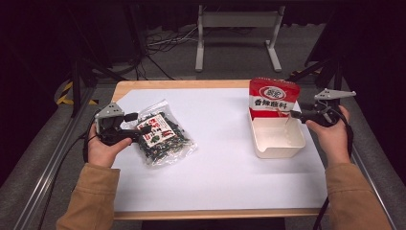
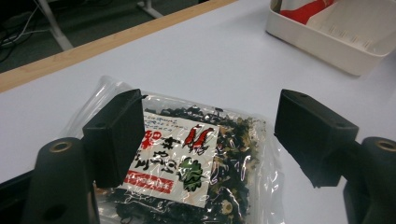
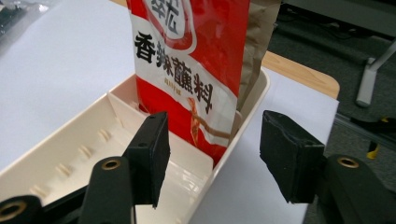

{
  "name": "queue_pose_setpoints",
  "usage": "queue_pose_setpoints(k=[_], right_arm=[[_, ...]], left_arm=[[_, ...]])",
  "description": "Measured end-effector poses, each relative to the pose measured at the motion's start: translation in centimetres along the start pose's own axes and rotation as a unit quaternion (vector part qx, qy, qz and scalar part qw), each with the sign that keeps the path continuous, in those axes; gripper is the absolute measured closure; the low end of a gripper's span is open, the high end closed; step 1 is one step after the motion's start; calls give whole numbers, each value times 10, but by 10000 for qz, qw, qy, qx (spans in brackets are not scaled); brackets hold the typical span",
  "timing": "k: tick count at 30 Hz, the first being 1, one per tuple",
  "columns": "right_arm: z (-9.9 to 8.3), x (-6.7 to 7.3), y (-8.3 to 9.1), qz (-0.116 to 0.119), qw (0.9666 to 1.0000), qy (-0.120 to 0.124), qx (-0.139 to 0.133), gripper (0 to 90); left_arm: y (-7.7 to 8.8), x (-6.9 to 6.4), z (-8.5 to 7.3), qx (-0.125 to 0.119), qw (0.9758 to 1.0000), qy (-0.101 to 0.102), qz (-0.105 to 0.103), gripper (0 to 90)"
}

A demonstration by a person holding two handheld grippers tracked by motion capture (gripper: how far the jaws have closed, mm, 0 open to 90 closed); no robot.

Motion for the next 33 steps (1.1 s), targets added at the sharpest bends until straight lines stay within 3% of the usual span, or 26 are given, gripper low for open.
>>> queue_pose_setpoints(k=[8,20,28,33], right_arm=[[-9,14,21,75,9999,83,-19,400],[-10,57,43,389,9983,369,-208,395],[-14,87,47,620,9962,535,-294,398],[-18,102,47,707,9949,624,-365,406]], left_arm=[[2,3,-1,104,9999,42,52,245],[5,10,-6,302,9995,61,57,206],[7,17,-10,363,9990,212,118,213],[5,24,-16,623,9970,411,200,225]])
Point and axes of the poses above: each handheld gripper's, and its own axes: y roughly backward along the jaws, z roughly out of its top, x roughly to its left, the point moved 5 cm from there along -y, roughly forward along the jaws, and after that the axes turned 13 degrees about x, right-handed, at the moved point
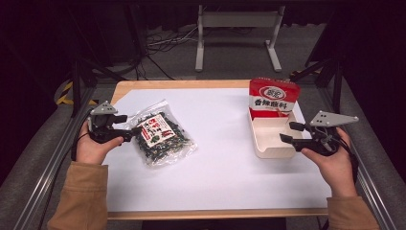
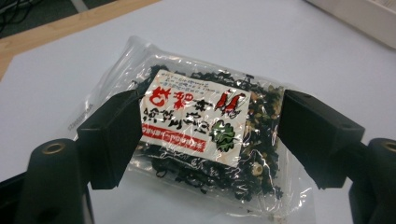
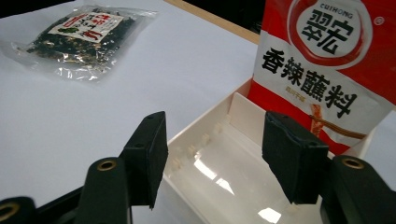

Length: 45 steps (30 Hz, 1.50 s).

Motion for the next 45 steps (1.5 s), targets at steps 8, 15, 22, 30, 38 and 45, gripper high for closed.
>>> queue_pose_setpoints(k=[8,15,22,30,38,45], right_arm=[[-3,15,-4,137,9998,111,15,404],[-3,27,-7,208,9996,201,-1,402],[0,39,-8,224,9992,321,-54,400],[-1,47,-12,256,9989,394,-10,395],[-5,49,-17,264,9990,369,52,394],[-6,53,-19,259,9989,382,66,387]], left_arm=[[-4,13,-5,93,9997,112,180,217],[-6,23,-4,-100,9991,355,216,215],[-24,39,-6,-16,9965,751,352,209],[-36,64,-9,-165,9918,1181,451,223],[-59,79,-11,-18,9898,1332,500,205],[-74,88,-14,48,9879,1469,496,199]])
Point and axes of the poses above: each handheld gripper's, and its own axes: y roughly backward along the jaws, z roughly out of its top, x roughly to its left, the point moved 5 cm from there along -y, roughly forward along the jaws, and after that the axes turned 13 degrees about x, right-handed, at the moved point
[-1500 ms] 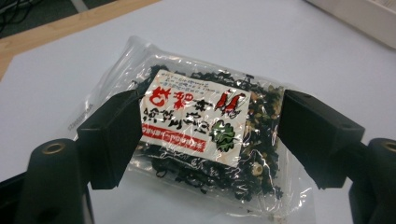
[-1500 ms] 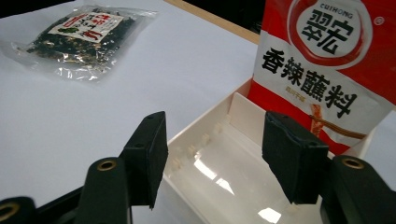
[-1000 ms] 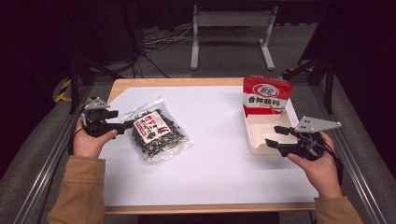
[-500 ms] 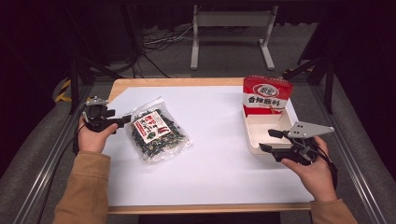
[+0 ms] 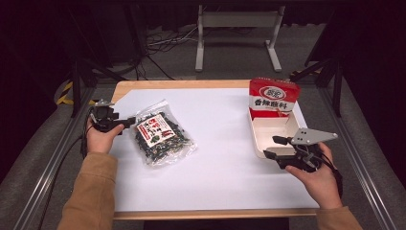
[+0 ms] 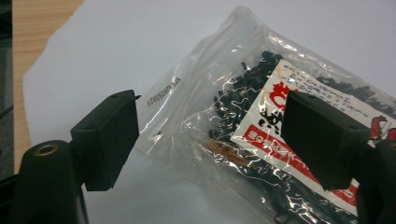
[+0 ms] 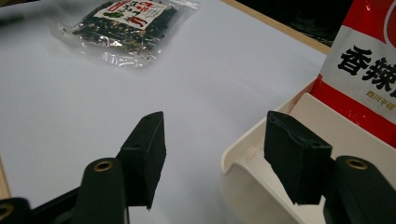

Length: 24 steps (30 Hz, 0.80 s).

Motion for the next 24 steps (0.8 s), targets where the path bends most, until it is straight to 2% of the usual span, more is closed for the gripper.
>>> queue_pose_setpoints(k=[6,9,13,17,20,24], right_arm=[[-1,4,0,-4,10000,-29,-11,385],[-2,6,-1,6,10000,-37,-5,384],[-4,8,-1,-8,10000,-42,4,383],[-7,9,1,-30,10000,-71,5,381],[-7,9,1,-41,10000,-72,-3,379],[-7,10,-1,-33,10000,-37,-2,375]], left_arm=[[-17,5,1,79,9999,108,-48,205],[-25,8,0,170,9998,94,8,226],[-31,11,-1,214,9995,202,-78,230],[-39,12,-3,388,9988,241,-195,232],[-38,13,-3,364,9985,275,-301,247],[-40,14,-4,376,9986,213,-291,262]])
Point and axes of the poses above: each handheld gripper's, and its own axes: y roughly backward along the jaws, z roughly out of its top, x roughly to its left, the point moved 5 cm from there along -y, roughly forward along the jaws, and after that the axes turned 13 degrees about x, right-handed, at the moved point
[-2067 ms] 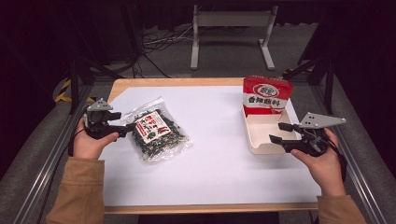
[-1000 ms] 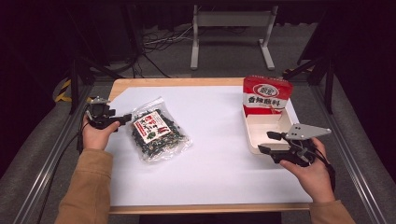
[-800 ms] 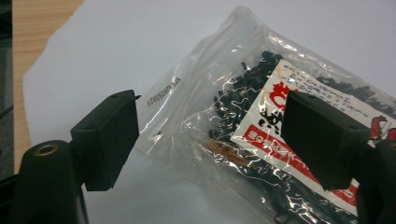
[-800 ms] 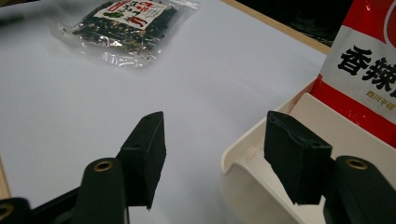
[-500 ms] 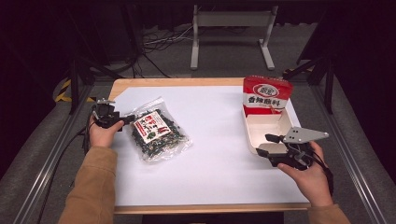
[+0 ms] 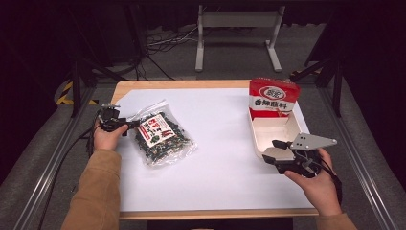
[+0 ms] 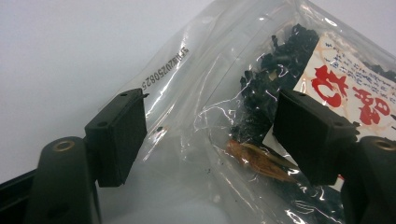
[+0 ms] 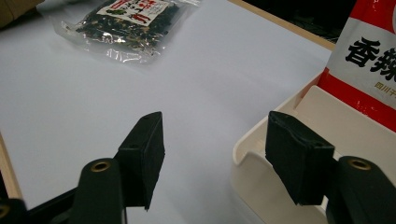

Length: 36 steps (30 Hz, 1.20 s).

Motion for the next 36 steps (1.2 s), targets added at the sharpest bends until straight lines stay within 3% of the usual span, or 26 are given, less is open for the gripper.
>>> queue_pose_setpoints(k=[5,7,9,13,15,17,23,25,28,29,33,36], right_arm=[[0,2,-4,36,10000,5,45,372],[0,1,-3,18,10000,19,32,371],[1,-1,-1,-11,10000,-13,3,369],[1,-3,1,-30,10000,-35,-33,368],[2,-3,1,-26,10000,-16,-34,367],[2,-2,-1,-13,10000,-7,-17,366],[4,0,-2,11,10000,32,-2,366],[3,0,-2,2,10000,18,2,366],[3,-1,-2,2,10000,17,12,366],[2,-1,-2,3,10000,20,18,366],[2,0,-3,24,10000,24,19,367],[2,0,-3,27,10000,16,13,369]], left_arm=[[-1,-3,0,46,9999,-88,73,266],[-3,-7,0,89,9995,-227,189,290],[-3,-11,0,150,9990,-358,229,339],[-4,-15,0,149,9988,-425,180,406],[-4,-20,-1,188,9984,-479,221,495],[-4,-22,-1,211,9982,-477,294,517],[-3,-18,-3,123,9989,-385,245,642],[-2,-16,-3,149,9989,-364,273,745],[-1,-17,-2,185,9983,-364,419,794],[0,-17,-2,180,9986,-335,363,848],[2,-15,-3,183,9994,-243,184,866],[8,-16,-2,148,9992,-316,179,875]])
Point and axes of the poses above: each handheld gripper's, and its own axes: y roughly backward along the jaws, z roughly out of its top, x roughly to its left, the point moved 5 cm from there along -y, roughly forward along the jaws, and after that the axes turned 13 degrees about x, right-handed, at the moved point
